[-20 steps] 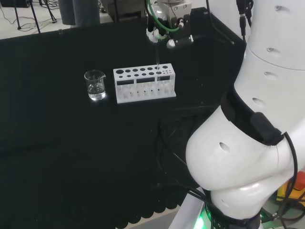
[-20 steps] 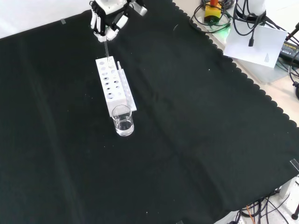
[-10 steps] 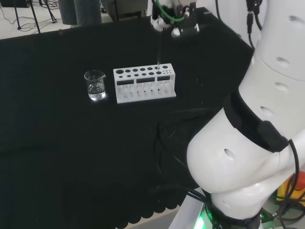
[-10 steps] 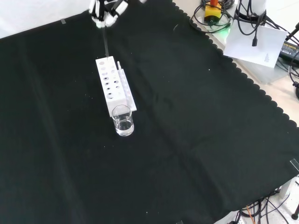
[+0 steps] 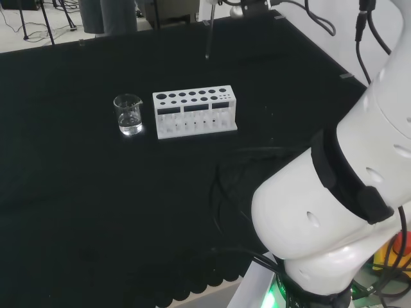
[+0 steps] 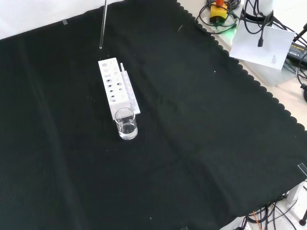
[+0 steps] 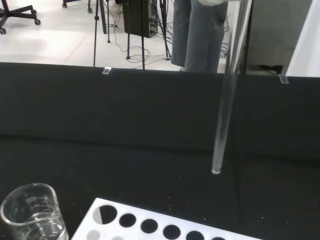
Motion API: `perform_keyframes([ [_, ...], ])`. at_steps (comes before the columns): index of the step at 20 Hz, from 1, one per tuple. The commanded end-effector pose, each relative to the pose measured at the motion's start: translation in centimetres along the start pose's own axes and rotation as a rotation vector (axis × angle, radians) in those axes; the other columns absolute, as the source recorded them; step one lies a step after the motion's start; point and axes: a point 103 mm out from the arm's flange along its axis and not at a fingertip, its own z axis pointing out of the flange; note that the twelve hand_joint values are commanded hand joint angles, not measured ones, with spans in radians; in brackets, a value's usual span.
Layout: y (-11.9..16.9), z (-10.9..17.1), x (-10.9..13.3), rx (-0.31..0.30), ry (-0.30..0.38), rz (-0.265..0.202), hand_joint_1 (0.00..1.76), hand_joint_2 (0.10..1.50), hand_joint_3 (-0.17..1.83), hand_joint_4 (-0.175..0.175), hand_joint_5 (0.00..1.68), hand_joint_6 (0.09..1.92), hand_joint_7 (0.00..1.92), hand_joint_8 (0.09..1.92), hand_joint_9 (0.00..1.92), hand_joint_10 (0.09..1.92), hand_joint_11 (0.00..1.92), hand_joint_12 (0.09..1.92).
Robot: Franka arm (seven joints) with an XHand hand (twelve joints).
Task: Take the glass rod from the white test tube rack.
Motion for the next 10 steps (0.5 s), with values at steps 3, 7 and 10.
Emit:
perform_keyframes([
  [3,-0.85,-0.63,0.89,-0.001,-0.006,-0.023,1.40,1.10,0.00,-0.175,0.98,0.63,0.85,1.29,1.10,1.10,1.52,0.77],
  [7,-1.07,-0.91,1.04,-0.016,0.005,-0.042,1.39,1.10,0.00,-0.175,0.97,0.63,0.85,1.29,1.10,1.11,1.52,0.77],
  [10,-1.09,-1.16,1.27,-0.017,-0.004,-0.050,1.39,1.10,0.00,-0.175,0.97,0.63,0.85,1.29,1.10,1.11,1.52,0.77],
])
